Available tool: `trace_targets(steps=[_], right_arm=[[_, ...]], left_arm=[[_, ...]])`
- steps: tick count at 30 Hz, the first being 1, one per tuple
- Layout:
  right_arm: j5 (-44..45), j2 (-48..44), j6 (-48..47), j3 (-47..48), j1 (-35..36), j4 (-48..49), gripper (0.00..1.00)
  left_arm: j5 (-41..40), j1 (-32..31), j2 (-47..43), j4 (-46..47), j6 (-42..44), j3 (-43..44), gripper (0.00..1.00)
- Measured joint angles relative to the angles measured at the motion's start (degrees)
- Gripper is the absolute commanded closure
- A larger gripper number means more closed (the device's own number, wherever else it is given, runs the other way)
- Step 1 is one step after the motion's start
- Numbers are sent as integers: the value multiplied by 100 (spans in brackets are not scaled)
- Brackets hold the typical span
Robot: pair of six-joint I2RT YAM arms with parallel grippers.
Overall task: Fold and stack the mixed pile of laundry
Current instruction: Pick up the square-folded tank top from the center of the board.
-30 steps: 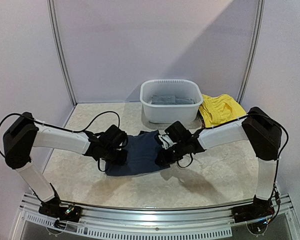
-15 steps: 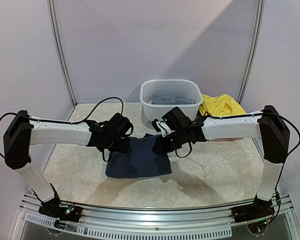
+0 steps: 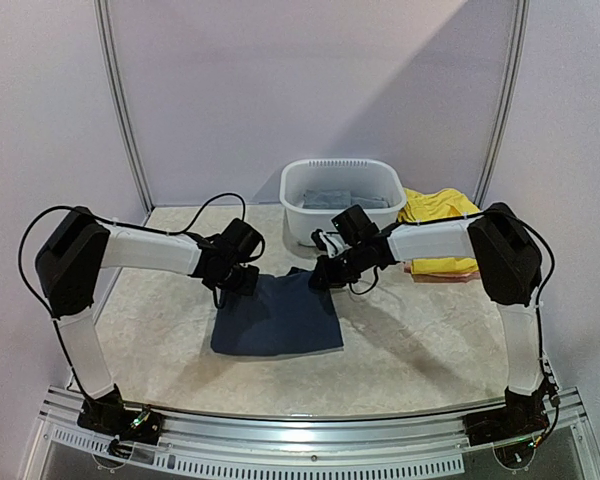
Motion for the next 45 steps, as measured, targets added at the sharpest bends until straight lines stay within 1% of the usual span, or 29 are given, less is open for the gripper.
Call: trace_targets(steps=[7, 14, 17, 19, 20, 22, 23, 24, 26, 28, 29, 32, 37, 39, 41, 43, 45], right_arm=[[-444, 693, 0, 350, -428, 240, 89], [-522, 789, -37, 437, -533, 363, 89], [-527, 785, -66, 435, -531, 365, 84], [-525, 745, -81, 389, -527, 389, 80], [-522, 693, -90, 330, -527, 400, 78], [-472, 511, -116, 146, -520, 365, 70], [-448, 422, -94, 70, -520, 330, 67], [-402, 302, -116, -48, -520, 315, 64], [-308, -9, -127, -289, -511, 264, 58], [-203, -374, -131, -496, -490, 238, 57], [-164, -551, -122, -588, -487, 251, 56], [26, -1150, -107, -975, -470, 372, 47], [682, -2216, 59, -2087, -452, 809, 32], [951, -2542, 136, -2520, -452, 929, 25], [1182, -2804, 203, -2868, -452, 1049, 16], [1346, -3008, 297, -3123, -452, 1154, 10], [1471, -3254, 348, -3383, -452, 1259, 6]], left_arm=[[310, 413, 404, 420, 109, 90, 71], [553, 739, 732, 852, 125, 229, 71], [551, 750, 734, 885, 127, 234, 68], [507, 730, 699, 855, 155, 232, 64], [455, 704, 660, 813, 179, 229, 59], [286, 623, 529, 688, 236, 229, 49], [157, 570, 431, 614, 267, 223, 40], [55, 514, 339, 546, 334, 221, 34], [-269, 319, 76, 407, 391, 221, 26], [-579, 37, -212, 328, 514, 221, 20], [-721, -122, -350, 310, 588, 219, 19], [-1084, -579, -662, 302, 870, 216, 18], [-1663, -1349, -861, 667, 1670, -50, 17], [-1698, -1628, -857, 673, 1958, -103, 17], [-1674, -1843, -857, 704, 2247, -105, 12], [-1648, -1987, -857, 734, 2391, -122, 9], [-1552, -2149, -857, 820, 2673, -181, 9]])
